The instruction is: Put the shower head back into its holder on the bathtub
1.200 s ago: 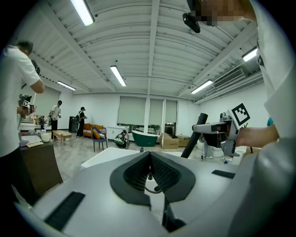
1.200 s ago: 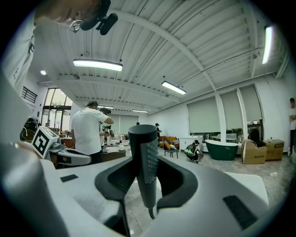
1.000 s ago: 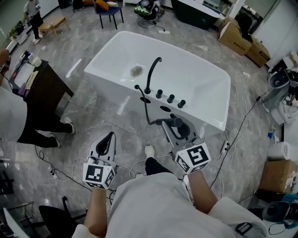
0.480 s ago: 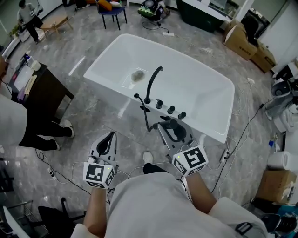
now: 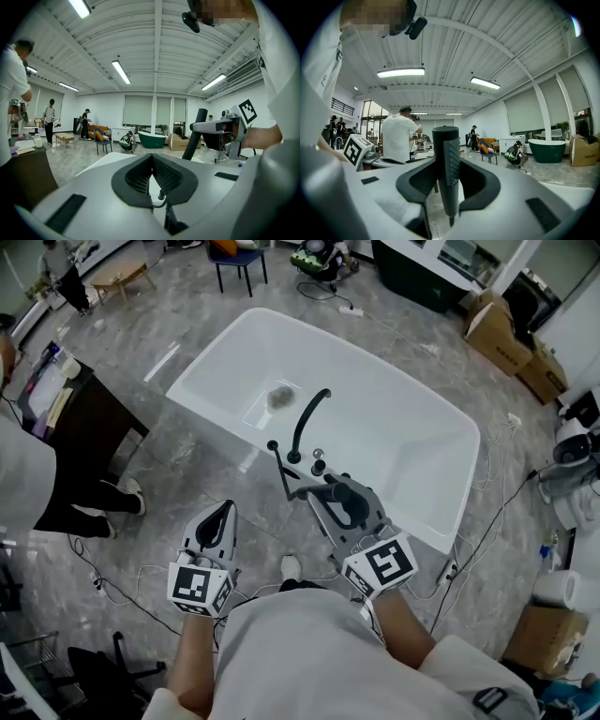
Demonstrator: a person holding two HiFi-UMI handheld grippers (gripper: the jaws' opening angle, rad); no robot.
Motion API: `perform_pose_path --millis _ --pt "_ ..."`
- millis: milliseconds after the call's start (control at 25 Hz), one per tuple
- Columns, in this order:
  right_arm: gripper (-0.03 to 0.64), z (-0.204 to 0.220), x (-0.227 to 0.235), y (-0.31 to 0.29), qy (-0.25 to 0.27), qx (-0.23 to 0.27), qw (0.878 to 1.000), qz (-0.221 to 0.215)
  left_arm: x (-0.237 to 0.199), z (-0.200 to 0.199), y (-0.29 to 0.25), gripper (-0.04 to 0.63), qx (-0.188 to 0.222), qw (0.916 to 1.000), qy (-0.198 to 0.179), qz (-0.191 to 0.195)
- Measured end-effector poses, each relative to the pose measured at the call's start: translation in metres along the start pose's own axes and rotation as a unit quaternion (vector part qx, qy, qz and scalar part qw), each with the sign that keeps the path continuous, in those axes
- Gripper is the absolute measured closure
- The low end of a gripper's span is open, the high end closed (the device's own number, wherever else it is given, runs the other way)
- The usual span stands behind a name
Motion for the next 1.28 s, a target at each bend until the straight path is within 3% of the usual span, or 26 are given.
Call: perform_pose_path --millis 320,880,1280 --pt "0.471 0.000 0.021 -0.021 -0.002 0.004 1.000 -0.023 -0.003 -0.001 -0.020 0.583 -0.011 0.9999 -0.002 -0.010" --pt "0.471 -0.002 0.038 -0.040 -0.001 0.001 1.000 -0.008 -0.021 -0.004 -0.041 0.583 -0.011 0.9999 0.001 -0.004" --pt "0.471 -0.004 0.043 -0.076 -0.002 0.000 0.999 0.034 -0.066 -0.008 -0.082 0.583 -0.012 0.9988 -0.010 0.047"
Point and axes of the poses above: the fingertips, and each gripper's own axes: y backward along the fingers, x to its right, z out of its underside, the point moved 6 cm from there along y, backward along the fingers, and after that the axes turned 2 degrees about -z, right-handed, at the moved point
